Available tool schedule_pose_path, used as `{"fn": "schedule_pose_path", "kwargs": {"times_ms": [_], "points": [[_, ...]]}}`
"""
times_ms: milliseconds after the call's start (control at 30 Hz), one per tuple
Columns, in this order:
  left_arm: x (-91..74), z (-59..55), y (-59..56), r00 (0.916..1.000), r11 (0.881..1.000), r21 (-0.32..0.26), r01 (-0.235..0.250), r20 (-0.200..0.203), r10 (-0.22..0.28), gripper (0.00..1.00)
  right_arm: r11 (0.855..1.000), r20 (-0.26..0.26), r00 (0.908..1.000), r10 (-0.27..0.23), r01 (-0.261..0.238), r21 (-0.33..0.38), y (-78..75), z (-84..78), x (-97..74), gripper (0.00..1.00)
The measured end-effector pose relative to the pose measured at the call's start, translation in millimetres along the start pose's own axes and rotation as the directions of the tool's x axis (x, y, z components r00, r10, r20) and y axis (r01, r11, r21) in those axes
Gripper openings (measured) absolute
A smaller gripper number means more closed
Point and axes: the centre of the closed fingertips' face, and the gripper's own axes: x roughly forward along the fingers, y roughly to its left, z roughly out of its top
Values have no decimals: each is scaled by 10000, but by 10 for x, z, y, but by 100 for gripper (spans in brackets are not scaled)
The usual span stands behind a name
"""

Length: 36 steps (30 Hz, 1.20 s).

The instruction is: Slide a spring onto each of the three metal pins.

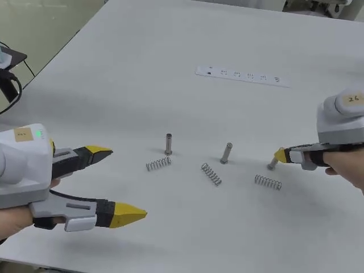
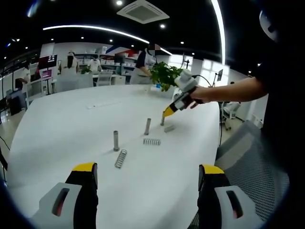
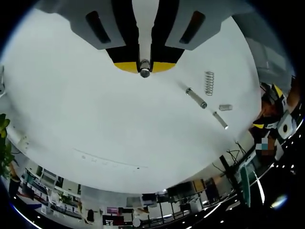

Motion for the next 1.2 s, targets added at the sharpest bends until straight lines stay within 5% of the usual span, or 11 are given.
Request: {"fn": "schedule_pose_path", "kwargs": {"times_ms": [400, 1200], "points": [[-3, 3, -12, 10000, 10000, -22, 19, 42, -19, 84, 9976, -202, 9998, 67, -81, -693, 44, -75, 12, 9], [25, 15, 69, 10000, 9999, 41, -93, -28, 93, 87, 9920, 367, 9992, 181, -133, -1259, 99, -64, -46, 36]]}}
